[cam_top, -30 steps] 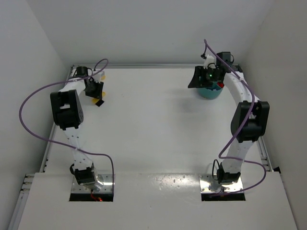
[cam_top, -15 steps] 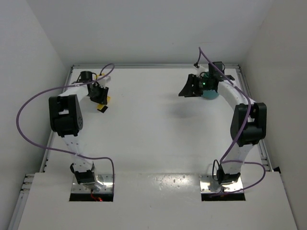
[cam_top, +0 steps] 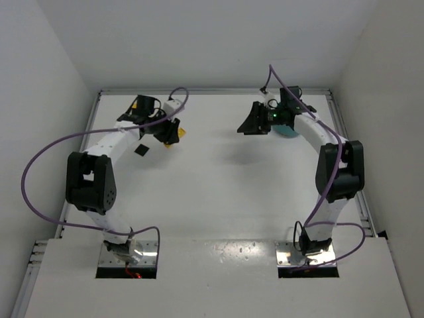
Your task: Sort the legos into containers by color
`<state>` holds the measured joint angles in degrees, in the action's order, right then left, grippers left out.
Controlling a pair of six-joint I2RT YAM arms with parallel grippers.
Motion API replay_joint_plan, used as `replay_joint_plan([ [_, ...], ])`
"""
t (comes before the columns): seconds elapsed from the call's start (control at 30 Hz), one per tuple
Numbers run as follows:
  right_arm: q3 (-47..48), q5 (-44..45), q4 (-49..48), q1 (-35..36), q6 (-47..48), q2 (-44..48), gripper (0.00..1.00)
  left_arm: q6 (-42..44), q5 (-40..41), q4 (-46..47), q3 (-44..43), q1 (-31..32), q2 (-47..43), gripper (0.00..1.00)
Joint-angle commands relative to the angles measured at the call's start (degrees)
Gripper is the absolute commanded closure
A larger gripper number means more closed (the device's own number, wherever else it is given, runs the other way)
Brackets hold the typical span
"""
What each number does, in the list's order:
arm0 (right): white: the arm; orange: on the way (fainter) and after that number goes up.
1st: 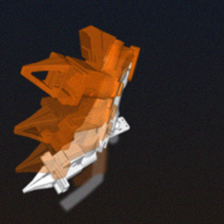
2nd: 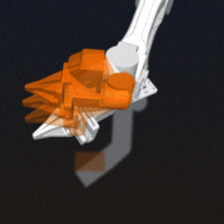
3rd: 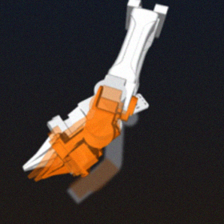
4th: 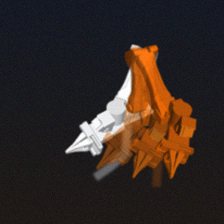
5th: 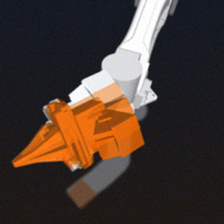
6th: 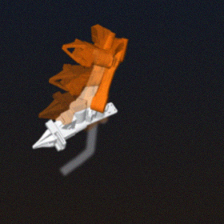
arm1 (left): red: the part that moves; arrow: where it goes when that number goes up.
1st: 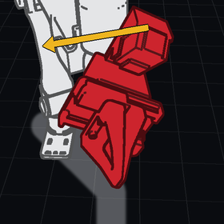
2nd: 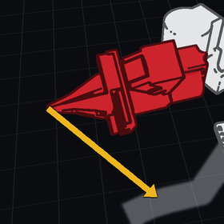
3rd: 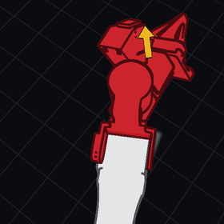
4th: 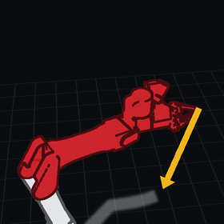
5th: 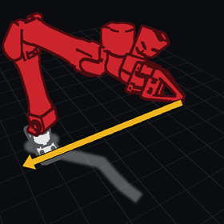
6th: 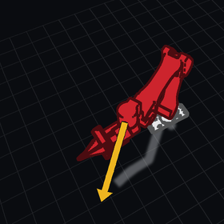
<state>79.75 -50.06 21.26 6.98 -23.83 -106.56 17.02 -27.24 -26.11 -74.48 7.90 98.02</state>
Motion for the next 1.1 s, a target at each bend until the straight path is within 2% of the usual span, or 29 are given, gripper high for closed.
replay_joint_plan([
  [0.0,2.0,-2.8,-4.2,2.0,-3.2,-1.2,0.47,-3.5,-3.9,2.2,1.3,4.5,-4.2,0.88],
  [0.13,2.0,-6.1,-7.1,4.3,-6.0,-2.2,0.47,-6.1,-5.3,3.4,1.9,10.0,-5.6,0.88],
  [0.4,3.2,-7.5,-7.7,7.5,-6.6,-4.5,0.45,-9.9,-7.3,3.4,0.1,15.8,-6.2,0.88],
  [0.57,2.1,-11.0,-11.8,9.3,-9.7,-4.5,0.4,-9.4,-6.2,3.4,-0.4,17.9,-6.7,0.88],
  [0.9,3.1,-12.3,-11.9,11.7,-9.7,-6.1,0.4,-8.8,-6.2,2.8,-0.9,19.6,-7.2,0.88],
  [1.07,-0.3,-12.8,-13.2,12.3,-9.7,-5.0,0.43,-8.3,-5.0,2.8,-2.0,19.6,-6.7,0.88],
])
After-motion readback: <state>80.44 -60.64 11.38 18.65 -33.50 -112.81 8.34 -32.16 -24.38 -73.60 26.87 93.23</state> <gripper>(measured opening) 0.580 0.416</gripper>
